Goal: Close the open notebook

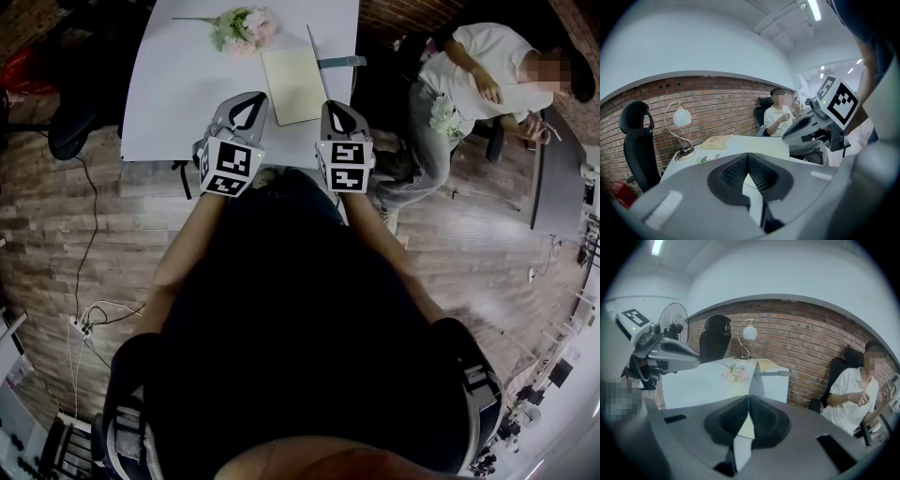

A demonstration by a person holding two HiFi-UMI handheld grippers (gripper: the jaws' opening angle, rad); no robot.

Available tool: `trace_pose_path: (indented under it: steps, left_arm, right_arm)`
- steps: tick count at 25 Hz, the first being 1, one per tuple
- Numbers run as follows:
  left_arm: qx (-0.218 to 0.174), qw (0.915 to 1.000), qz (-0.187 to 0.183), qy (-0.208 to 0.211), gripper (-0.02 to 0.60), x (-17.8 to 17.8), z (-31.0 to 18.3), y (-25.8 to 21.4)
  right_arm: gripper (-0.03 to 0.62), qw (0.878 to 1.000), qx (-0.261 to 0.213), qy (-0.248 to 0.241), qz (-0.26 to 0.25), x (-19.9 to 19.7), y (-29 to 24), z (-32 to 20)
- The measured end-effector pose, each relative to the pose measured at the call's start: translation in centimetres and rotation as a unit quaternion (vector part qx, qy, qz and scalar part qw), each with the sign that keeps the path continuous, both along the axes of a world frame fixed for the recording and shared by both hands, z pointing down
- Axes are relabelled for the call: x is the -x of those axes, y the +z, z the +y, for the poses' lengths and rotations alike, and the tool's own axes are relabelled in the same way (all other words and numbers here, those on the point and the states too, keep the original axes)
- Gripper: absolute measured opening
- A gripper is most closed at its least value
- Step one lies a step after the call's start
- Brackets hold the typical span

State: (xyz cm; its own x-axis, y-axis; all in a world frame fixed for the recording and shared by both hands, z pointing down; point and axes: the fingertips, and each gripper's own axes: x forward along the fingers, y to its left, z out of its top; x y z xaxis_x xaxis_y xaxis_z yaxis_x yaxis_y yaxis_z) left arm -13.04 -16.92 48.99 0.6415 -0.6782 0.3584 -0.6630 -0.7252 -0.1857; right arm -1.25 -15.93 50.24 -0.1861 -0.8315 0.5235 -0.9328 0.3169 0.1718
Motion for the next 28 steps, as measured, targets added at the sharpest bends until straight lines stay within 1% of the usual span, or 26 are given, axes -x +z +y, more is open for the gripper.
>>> trace_pose_path:
  steps: [28]
  left_arm:
    - [0.002, 0.9993, -0.008, -0.037, 0.006, 3.4, 0.8, 0.4]
  right_arm:
    - [0.021, 0.998, 0.009, -0.049, 0.028, 3.5, 2.0, 0.3]
